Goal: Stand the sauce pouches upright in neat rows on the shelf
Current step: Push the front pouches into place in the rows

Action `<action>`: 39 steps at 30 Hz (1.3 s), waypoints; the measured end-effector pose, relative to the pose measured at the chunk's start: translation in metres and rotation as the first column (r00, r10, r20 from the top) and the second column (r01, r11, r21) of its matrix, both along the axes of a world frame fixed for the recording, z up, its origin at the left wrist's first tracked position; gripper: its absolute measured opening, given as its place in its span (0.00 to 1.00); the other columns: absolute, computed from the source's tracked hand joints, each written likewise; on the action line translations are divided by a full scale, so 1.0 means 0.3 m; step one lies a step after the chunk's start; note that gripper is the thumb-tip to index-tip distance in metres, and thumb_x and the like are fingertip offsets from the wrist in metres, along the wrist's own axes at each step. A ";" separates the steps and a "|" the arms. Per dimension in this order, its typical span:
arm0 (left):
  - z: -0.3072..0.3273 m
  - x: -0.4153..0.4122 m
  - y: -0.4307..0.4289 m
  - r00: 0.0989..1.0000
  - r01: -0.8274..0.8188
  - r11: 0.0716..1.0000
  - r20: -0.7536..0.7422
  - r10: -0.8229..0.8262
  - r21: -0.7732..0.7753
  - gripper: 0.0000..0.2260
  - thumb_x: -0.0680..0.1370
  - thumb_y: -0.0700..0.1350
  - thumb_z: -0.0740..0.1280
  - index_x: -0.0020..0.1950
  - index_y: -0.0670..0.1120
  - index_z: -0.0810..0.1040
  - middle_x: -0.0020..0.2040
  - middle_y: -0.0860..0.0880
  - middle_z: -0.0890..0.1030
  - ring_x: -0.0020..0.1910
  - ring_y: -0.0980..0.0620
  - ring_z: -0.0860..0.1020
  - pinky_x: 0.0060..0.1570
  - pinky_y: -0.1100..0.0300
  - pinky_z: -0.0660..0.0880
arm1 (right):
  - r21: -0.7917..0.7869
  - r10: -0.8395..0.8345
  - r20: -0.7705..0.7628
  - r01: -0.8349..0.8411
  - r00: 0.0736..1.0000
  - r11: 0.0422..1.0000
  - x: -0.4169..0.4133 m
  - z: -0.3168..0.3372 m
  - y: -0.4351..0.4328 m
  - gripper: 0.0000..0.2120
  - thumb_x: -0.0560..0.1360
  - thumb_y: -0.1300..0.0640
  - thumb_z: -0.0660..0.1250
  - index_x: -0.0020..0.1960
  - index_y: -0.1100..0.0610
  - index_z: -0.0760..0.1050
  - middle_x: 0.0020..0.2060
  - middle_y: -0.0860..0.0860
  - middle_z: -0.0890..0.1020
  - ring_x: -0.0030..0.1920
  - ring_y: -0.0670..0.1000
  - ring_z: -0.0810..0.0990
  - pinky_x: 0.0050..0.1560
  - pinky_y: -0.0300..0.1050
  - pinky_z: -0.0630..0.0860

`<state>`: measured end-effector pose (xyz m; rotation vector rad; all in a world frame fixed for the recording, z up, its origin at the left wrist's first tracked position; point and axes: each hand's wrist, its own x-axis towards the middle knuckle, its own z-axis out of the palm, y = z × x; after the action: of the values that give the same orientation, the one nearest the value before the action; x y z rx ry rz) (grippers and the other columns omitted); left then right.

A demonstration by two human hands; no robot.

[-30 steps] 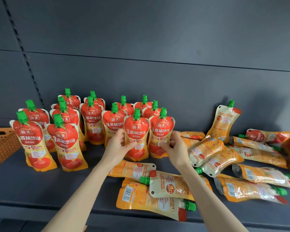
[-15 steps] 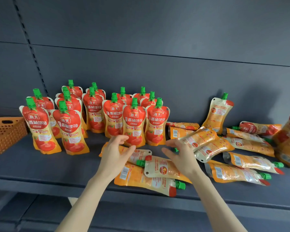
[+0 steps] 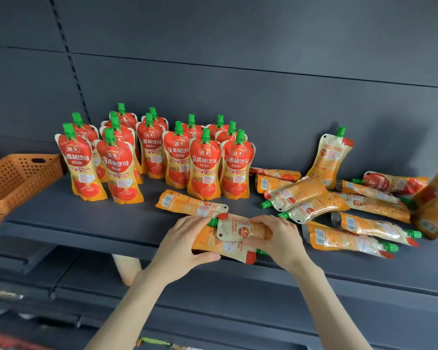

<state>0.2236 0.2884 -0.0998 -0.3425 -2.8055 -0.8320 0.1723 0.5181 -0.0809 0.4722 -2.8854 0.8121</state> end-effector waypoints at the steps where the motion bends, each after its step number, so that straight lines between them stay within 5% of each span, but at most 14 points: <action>1: -0.007 0.003 -0.001 1.000 -0.002 1.000 -0.028 0.002 -0.005 0.43 0.63 0.72 0.61 0.73 0.52 0.61 0.69 0.59 0.65 0.69 0.61 0.58 0.67 0.60 0.60 | 0.002 -0.003 -0.006 0.003 1.000 1.000 0.003 -0.001 0.000 0.26 0.67 0.37 0.70 0.61 0.47 0.74 0.57 0.44 0.79 0.57 0.49 0.73 0.59 0.44 0.62; 8: 0.008 0.028 0.000 0.998 -0.031 0.993 -0.059 0.038 0.115 0.33 0.68 0.57 0.71 0.71 0.56 0.65 0.57 0.61 0.69 0.61 0.56 0.68 0.56 0.59 0.71 | -0.065 -0.045 -0.086 0.040 0.995 0.997 0.038 -0.011 -0.002 0.21 0.66 0.38 0.71 0.54 0.48 0.79 0.47 0.47 0.84 0.50 0.52 0.78 0.49 0.44 0.68; 15: 0.020 0.057 -0.046 0.997 -0.066 0.958 -0.023 0.076 0.278 0.31 0.65 0.77 0.54 0.63 0.66 0.70 0.51 0.58 0.77 0.53 0.60 0.74 0.51 0.66 0.71 | -0.551 0.106 0.080 -0.045 0.991 0.833 0.049 0.089 -0.029 0.09 0.72 0.44 0.66 0.46 0.49 0.79 0.36 0.48 0.83 0.35 0.46 0.79 0.36 0.40 0.73; 19: 0.068 0.080 -0.088 0.992 -0.103 0.874 -0.013 0.124 0.474 0.06 0.75 0.61 0.61 0.49 0.70 0.76 0.48 0.63 0.82 0.51 0.62 0.78 0.49 0.72 0.72 | -0.720 0.169 0.141 -0.016 0.975 0.694 0.054 0.146 -0.077 0.14 0.76 0.47 0.61 0.49 0.55 0.79 0.40 0.47 0.86 0.40 0.47 0.84 0.37 0.36 0.78; 25: 0.126 0.104 -0.171 0.976 -0.189 0.636 0.072 0.206 0.749 0.11 0.79 0.52 0.54 0.49 0.56 0.76 0.42 0.64 0.83 0.47 0.64 0.80 0.42 0.73 0.74 | -0.848 0.289 0.254 0.069 0.923 0.525 0.061 0.158 -0.253 0.16 0.80 0.47 0.55 0.55 0.53 0.77 0.47 0.49 0.85 0.48 0.48 0.84 0.42 0.36 0.80; 30: 0.143 0.094 -0.296 0.961 -0.260 0.498 0.174 0.213 0.827 0.16 0.78 0.58 0.52 0.47 0.55 0.77 0.40 0.59 0.83 0.43 0.61 0.82 0.39 0.70 0.74 | -0.872 0.262 0.273 0.122 0.926 0.474 0.050 0.122 -0.463 0.14 0.77 0.41 0.56 0.55 0.43 0.76 0.51 0.46 0.84 0.53 0.47 0.82 0.58 0.48 0.76; 33: 0.146 0.082 -0.399 0.970 -0.244 0.512 0.210 0.124 0.823 0.14 0.74 0.62 0.57 0.53 0.57 0.76 0.46 0.59 0.83 0.47 0.61 0.81 0.46 0.66 0.74 | -0.866 0.232 0.276 0.137 0.933 0.481 0.061 0.116 -0.586 0.05 0.75 0.45 0.64 0.50 0.42 0.72 0.49 0.45 0.82 0.47 0.43 0.81 0.44 0.38 0.79; 35: 0.143 0.071 -0.468 0.978 -0.195 0.569 0.200 0.053 0.799 0.17 0.71 0.59 0.64 0.58 0.57 0.74 0.51 0.58 0.83 0.51 0.60 0.81 0.50 0.63 0.75 | -0.855 0.181 0.234 0.114 0.955 0.507 0.064 0.109 -0.657 0.10 0.73 0.52 0.69 0.50 0.46 0.70 0.50 0.49 0.81 0.45 0.45 0.82 0.37 0.36 0.78; 39: 0.124 0.048 -0.593 0.982 -0.120 0.609 0.186 -0.045 0.784 0.19 0.72 0.54 0.67 0.62 0.57 0.71 0.54 0.59 0.81 0.53 0.62 0.79 0.50 0.64 0.76 | -0.872 0.101 0.166 0.098 0.981 0.480 0.076 0.088 -0.758 0.12 0.71 0.58 0.72 0.51 0.53 0.71 0.46 0.51 0.84 0.46 0.50 0.83 0.44 0.45 0.81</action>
<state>0.2381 0.1104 -0.0626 -0.0423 -2.2246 -2.0586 0.1953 0.2908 -0.0545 0.2467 -2.0944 2.2406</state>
